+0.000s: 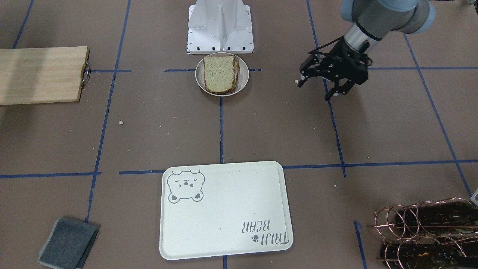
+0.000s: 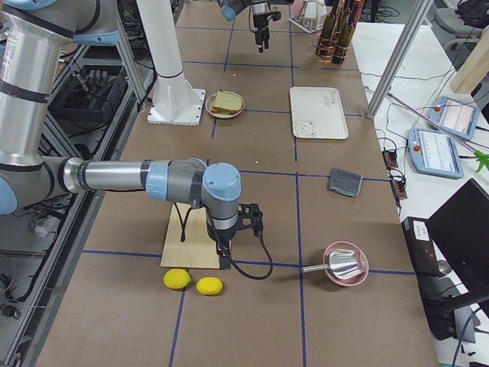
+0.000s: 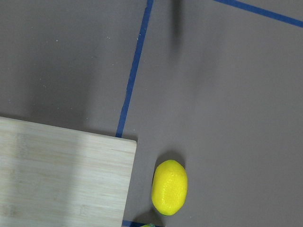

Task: Make sandwich and place on tray
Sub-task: 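Move the left gripper toward the plate edge nearest it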

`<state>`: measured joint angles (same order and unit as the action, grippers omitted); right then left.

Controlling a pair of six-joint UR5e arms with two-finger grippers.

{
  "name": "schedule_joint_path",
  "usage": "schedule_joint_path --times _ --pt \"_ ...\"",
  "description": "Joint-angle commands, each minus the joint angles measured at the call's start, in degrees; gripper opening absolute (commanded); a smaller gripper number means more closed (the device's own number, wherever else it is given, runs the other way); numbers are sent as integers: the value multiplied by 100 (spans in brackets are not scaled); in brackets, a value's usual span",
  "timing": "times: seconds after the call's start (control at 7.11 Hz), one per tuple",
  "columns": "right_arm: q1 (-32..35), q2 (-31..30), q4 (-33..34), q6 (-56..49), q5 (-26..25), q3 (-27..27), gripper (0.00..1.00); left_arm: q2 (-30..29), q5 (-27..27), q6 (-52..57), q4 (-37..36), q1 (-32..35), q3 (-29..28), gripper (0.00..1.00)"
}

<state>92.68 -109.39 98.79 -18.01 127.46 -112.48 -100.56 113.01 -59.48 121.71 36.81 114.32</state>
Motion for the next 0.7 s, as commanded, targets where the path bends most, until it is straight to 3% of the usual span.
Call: schedule_joint_path --times 0.0,0.28,0.42,0.56 --pt "30 5 0 -9 112 42 100 -174 -1163 -1420 2 -1259 -23 100" --pt "30 5 0 -9 103 42 100 -201 -1789 -2021 2 -1850 -67 88" --pt "30 5 0 -9 103 42 100 -401 -1930 -2163 -16 -2114 -207 76" --pt "30 5 0 -18 103 42 100 -577 -1975 -2173 -7 -2221 -443 71"
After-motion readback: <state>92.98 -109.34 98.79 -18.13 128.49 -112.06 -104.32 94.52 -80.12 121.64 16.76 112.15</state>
